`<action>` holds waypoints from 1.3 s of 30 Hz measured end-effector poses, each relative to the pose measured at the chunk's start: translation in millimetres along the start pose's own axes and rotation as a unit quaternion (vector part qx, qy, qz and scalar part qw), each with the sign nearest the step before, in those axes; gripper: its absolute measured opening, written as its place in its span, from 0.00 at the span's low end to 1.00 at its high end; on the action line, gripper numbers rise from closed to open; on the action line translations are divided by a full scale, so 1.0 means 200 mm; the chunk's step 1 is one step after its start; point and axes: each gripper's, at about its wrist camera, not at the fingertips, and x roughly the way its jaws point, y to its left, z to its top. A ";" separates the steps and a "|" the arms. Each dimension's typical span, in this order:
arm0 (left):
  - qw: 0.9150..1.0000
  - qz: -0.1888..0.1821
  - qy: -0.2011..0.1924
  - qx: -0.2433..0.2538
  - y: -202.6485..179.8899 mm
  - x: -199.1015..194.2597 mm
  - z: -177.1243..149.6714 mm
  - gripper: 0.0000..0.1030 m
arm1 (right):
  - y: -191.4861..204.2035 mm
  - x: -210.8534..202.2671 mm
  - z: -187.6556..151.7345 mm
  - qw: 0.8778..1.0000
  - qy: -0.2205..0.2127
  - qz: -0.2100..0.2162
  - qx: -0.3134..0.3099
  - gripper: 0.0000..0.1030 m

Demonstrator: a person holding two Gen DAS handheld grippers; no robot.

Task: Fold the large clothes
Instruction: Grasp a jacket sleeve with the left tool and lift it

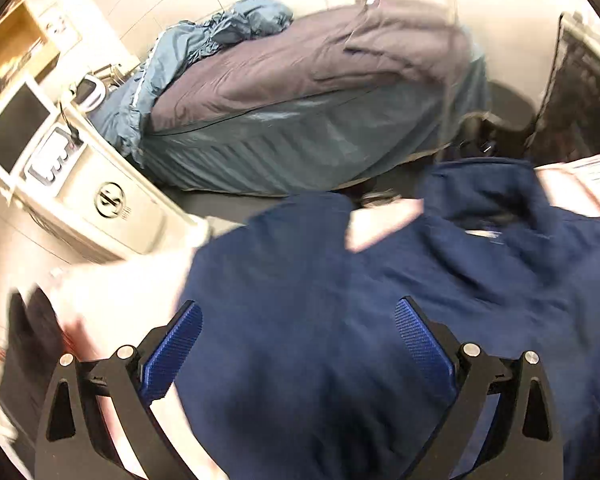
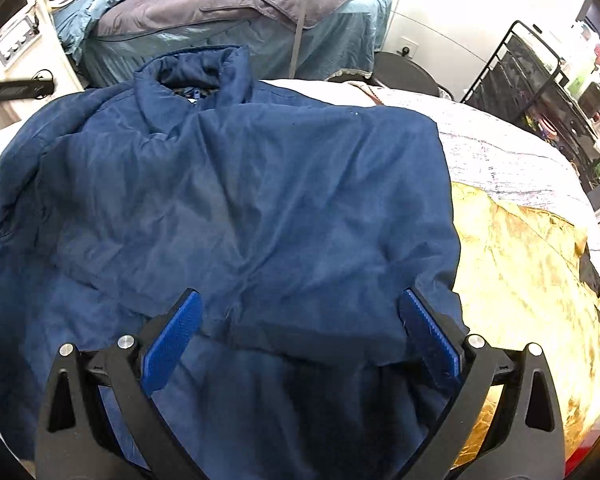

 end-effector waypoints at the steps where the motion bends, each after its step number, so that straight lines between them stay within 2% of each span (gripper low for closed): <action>1: 1.000 0.009 0.012 0.008 0.01 0.07 0.05 0.93 | -0.02 0.00 0.02 1.000 0.001 0.004 0.003 0.95; 4: 0.997 0.027 0.060 0.033 0.01 0.28 0.13 0.93 | -0.05 -0.02 0.02 1.000 0.009 0.015 0.024 0.95; 7: 0.987 0.077 0.129 0.060 -0.01 0.56 0.14 0.87 | -0.08 -0.02 0.02 0.999 0.016 0.024 0.039 0.95; 10: 0.983 0.067 0.166 0.027 0.07 0.69 0.12 0.83 | -0.08 -0.02 0.01 0.999 0.020 0.024 0.033 0.95; 11: 0.984 0.057 0.171 0.012 0.10 0.71 0.12 0.78 | -0.08 -0.02 0.00 0.999 0.022 0.023 0.028 0.95; 13: 0.983 0.026 0.180 -0.007 0.14 0.73 0.13 0.62 | -0.07 -0.02 -0.02 0.999 0.024 0.018 0.014 0.95; 15: 0.983 0.004 0.180 -0.018 0.18 0.72 0.15 0.39 | -0.05 -0.02 -0.03 1.000 0.025 0.013 0.004 0.95; 16: 0.984 -0.010 0.177 -0.030 0.24 0.71 0.16 0.31 | -0.05 -0.02 -0.03 1.000 0.025 0.012 0.002 0.95; 17: 0.984 -0.013 0.174 -0.038 0.26 0.69 0.16 0.12 | -0.05 -0.02 -0.02 1.000 0.025 0.013 0.004 0.95; 18: 0.984 -0.010 0.169 -0.052 0.33 0.67 0.16 0.06 | -0.05 -0.02 -0.02 1.000 0.024 0.015 0.009 0.95; 21: 0.979 -0.060 0.158 -0.116 0.54 0.62 0.11 0.06 | -0.06 -0.02 0.00 0.999 0.025 0.023 0.025 0.95; 23: 0.976 -0.066 0.146 -0.150 0.66 0.56 0.08 0.04 | -0.06 -0.02 0.00 0.999 0.025 0.033 0.031 0.95; 28: 0.967 -0.102 0.083 -0.217 0.91 0.26 0.00 0.04 | -0.05 -0.04 0.01 0.997 0.028 0.050 0.043 0.95; 30: 0.963 -0.134 0.053 -0.228 0.95 0.11 -0.02 0.03 | -0.06 -0.05 0.01 0.997 0.026 0.059 0.051 0.95; 32: 0.961 -0.158 0.026 -0.227 0.93 -0.04 -0.04 0.03 | -0.06 -0.07 0.00 0.996 0.023 0.064 0.056 0.95; 37: 0.946 -0.253 -0.053 -0.195 0.69 -0.47 -0.09 0.03 | -0.04 -0.13 -0.01 0.996 0.012 0.068 0.054 0.95; 39: 0.936 -0.287 -0.070 -0.193 0.59 -0.56 -0.12 0.03 | -0.03 -0.17 -0.02 0.996 0.006 0.070 0.052 0.95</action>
